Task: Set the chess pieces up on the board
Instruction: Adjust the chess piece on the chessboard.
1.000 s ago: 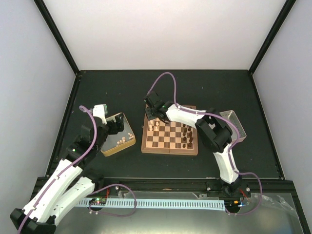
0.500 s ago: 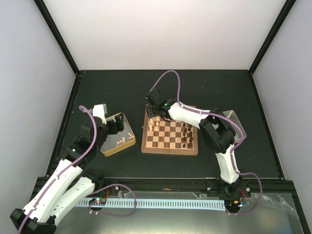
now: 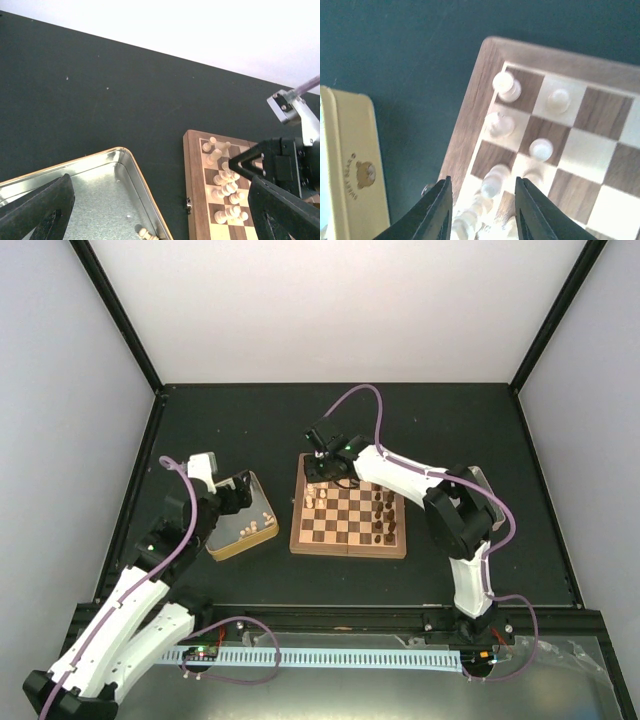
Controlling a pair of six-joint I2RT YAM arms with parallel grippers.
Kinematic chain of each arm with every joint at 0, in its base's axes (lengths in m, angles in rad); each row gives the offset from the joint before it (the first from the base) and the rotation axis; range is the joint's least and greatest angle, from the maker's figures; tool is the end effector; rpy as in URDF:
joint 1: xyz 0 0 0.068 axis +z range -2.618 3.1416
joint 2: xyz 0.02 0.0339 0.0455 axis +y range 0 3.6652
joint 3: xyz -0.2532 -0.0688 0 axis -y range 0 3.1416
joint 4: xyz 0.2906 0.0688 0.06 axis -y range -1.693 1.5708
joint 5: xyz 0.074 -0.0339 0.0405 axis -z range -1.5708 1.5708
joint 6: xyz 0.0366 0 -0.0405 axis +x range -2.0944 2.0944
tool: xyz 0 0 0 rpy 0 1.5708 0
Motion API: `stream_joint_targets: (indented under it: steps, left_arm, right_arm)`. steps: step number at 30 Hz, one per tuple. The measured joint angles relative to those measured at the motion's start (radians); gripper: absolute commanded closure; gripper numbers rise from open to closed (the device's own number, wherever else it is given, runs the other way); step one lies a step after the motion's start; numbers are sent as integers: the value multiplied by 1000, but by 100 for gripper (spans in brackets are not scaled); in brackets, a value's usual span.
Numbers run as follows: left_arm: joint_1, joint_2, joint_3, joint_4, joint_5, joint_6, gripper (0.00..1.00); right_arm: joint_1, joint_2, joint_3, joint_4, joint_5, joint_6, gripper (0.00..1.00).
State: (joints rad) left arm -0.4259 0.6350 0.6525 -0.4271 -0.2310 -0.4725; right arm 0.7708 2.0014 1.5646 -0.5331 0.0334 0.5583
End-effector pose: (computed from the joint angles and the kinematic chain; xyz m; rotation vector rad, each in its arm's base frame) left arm 0.1913 -0.0776 0.2851 -0.1968 1.9765 -0.3572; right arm 0.3430 0.3314 0.1838 -0.2634 2.5968 0.4644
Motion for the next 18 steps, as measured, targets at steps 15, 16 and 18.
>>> stream_joint_targets:
  steps: [15, 16, 18]
  left_arm:
    - [34, 0, 0, 0, 11, 0, 3]
    - [34, 0, 0, 0, 11, 0, 3]
    - [34, 0, 0, 0, 11, 0, 3]
  right_arm:
    - [0, 63, 89, -108, -47, 46, 69]
    - [0, 70, 93, -113, -44, 46, 69]
    - [0, 80, 95, -122, -42, 46, 69]
